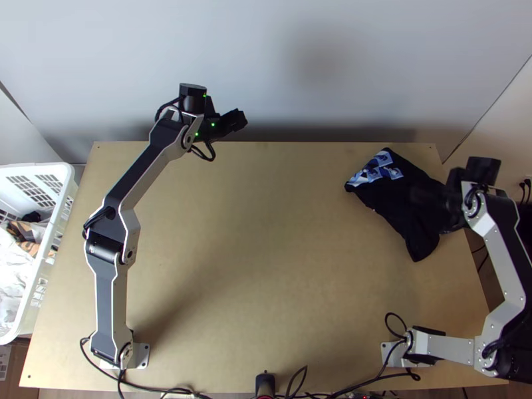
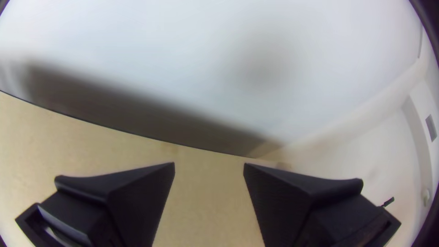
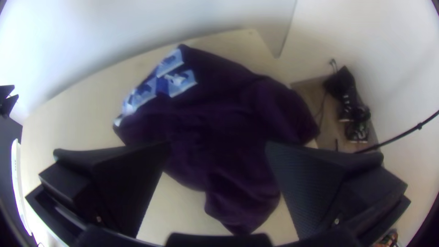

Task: Fold the t-shirt

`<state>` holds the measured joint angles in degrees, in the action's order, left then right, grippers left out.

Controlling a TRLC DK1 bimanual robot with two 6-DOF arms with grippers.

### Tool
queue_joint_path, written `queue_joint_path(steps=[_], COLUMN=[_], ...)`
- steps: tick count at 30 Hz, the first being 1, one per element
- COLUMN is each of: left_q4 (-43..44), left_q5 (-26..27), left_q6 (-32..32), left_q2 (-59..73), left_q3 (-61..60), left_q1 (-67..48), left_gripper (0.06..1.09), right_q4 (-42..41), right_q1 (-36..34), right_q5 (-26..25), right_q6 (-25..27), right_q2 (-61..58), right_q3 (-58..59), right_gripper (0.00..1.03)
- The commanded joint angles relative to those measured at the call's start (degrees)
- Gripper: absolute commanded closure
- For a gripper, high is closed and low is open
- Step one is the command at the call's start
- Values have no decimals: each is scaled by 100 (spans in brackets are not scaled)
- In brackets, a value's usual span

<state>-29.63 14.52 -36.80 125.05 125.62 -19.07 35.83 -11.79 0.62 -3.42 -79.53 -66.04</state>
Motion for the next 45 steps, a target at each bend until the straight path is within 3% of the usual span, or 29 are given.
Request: queue_joint_path(steps=[1, 4, 10, 15, 19, 26, 30, 32, 34, 37, 42, 45], left_q4=[36, 36, -34, -96, -149, -272, 238, 1231, 2145, 2365, 3209, 3253], left_q5=[-2, -2, -11, -11, -11, -90, -459, -468, -442, -406, -389, -380], left_q6=[-21, -21, 111, 208, 252, 454, 841, 1157, 1368, 1447, 1983, 2159], left_q2=[1, 1, 1, -43, -95, -834, -2099, -3013, -3857, -4885, -6670, -7496], left_q3=[6, 15, -11, -11, -20, -389, -1980, -3492, -4881, -6190, -8423, -9266], left_q1=[-27, -35, 44, 211, 369, 562, 720, 887, 1134, 1626, 2232, 2461], left_gripper=[33, 33, 33, 33, 33, 29, 22, 12, 12, 12, 11, 11], right_q4=[-1105, -1140, -1289, -1360, -1386, -1755, -2687, -3504, -4462, -5438, -5491, -5491], right_q1=[854, 1197, 1627, 1592, 1522, 1645, 1443, 1276, 1153, 1056, 1065, 1056], right_q5=[-10, -10, -18, -27, -177, -185, -256, -264, -264, -264, -256, -264], right_q6=[-220, -581, -721, -721, -721, -528, -546, -598, -519, -554, -581, -493], right_q2=[-274, -1021, -2410, -2919, -2427, -415, 693, 1361, 2011, 2996, 4499, 5430], right_q3=[-102, -313, -541, -744, -1113, -1587, -647, 250, 1208, 2596, 4126, 4961], right_gripper=[7, 7, 7, 6, 6, 5, 5, 5, 5, 5, 5, 5])
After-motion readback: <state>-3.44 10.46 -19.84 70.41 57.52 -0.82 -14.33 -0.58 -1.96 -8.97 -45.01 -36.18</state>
